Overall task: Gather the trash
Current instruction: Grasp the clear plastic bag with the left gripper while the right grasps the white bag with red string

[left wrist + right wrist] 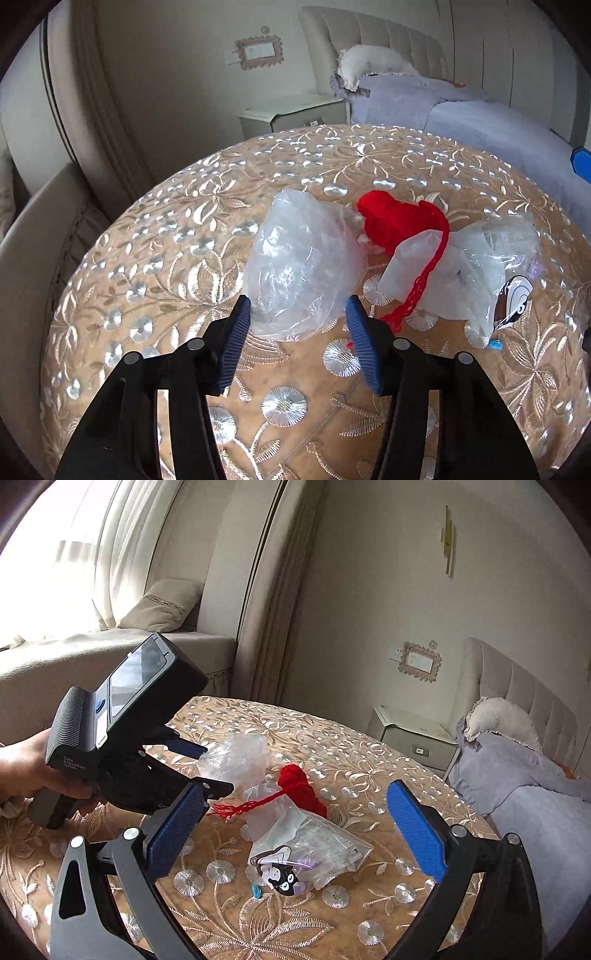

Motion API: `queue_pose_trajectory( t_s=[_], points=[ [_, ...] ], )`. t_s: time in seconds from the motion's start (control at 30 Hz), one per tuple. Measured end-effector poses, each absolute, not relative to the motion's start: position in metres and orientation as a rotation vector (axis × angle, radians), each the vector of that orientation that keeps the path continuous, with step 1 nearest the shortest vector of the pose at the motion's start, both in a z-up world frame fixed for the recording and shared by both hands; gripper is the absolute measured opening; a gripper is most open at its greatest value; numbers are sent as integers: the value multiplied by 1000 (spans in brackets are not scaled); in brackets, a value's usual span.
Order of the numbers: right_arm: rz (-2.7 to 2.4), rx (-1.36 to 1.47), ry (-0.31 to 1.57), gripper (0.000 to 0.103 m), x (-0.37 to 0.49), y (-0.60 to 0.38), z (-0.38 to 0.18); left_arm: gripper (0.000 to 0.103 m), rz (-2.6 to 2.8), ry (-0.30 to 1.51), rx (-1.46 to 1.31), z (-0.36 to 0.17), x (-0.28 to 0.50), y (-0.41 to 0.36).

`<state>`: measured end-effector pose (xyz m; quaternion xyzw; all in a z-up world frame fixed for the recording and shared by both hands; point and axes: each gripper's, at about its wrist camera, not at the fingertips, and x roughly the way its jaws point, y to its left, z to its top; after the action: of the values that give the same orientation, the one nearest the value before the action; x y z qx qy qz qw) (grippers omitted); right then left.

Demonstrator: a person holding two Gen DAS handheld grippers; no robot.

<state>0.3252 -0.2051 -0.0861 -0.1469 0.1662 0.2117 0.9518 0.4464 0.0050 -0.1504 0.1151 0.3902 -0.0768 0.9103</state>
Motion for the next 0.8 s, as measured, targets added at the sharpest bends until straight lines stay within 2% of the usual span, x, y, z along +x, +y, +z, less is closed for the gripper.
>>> queue_pose_trajectory(
  t_s=[0.1,0.17,0.37,0.57,0.63,0.67,0.7,0.8],
  points=[
    [428,-307,340,99,324,-204,-89,24,-169,831,262,-155,449,1],
    [424,-315,343,99,327,-205,-88,19,-178,829,249,-152,445,1],
    [398,-352,428,99,337,-210,-94,18,-160,737,211,-122,413,5],
    [405,-361,635,99,367,-206,-115,18,-158,667,174,-99,379,1],
    [425,-348,702,86,376,-205,-124,18,-166,662,146,-95,372,0],
    [410,-348,725,71,379,-205,-127,19,-168,660,137,-93,369,0],
    [410,-345,740,64,380,-205,-130,19,-169,657,130,-92,365,-2],
    [398,-353,758,48,374,-207,-130,19,-169,643,110,-84,352,-3]
  ],
)
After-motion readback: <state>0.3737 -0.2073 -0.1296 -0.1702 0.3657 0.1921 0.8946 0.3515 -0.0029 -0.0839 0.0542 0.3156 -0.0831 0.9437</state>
